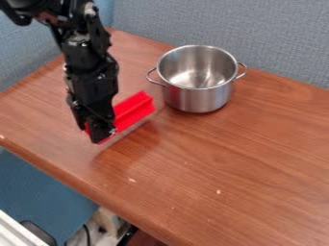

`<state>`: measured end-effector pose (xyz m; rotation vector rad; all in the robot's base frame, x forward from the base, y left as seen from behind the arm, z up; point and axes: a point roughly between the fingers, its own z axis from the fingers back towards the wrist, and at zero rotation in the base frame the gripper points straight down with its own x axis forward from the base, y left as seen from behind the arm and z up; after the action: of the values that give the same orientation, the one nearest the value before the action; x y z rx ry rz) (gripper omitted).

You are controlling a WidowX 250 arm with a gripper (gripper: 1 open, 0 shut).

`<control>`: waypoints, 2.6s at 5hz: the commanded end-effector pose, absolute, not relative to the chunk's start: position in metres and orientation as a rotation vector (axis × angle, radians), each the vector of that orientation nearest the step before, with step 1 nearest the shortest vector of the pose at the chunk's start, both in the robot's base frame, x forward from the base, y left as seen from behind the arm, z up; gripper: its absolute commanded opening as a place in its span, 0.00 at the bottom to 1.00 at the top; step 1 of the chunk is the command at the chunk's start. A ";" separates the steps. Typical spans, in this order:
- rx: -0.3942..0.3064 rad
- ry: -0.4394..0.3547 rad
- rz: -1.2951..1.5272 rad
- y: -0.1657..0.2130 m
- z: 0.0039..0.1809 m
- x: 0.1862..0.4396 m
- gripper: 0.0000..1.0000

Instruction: Put the red object in the metal pot

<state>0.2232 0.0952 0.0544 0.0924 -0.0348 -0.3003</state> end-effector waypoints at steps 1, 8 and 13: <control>0.107 -0.066 -0.297 0.098 0.062 0.229 0.00; 0.054 -0.218 -0.340 0.027 0.153 0.314 0.00; 0.056 -0.180 -0.393 0.037 0.129 0.371 0.00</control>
<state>0.3642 0.0306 0.1080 0.0338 -0.1189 -0.4070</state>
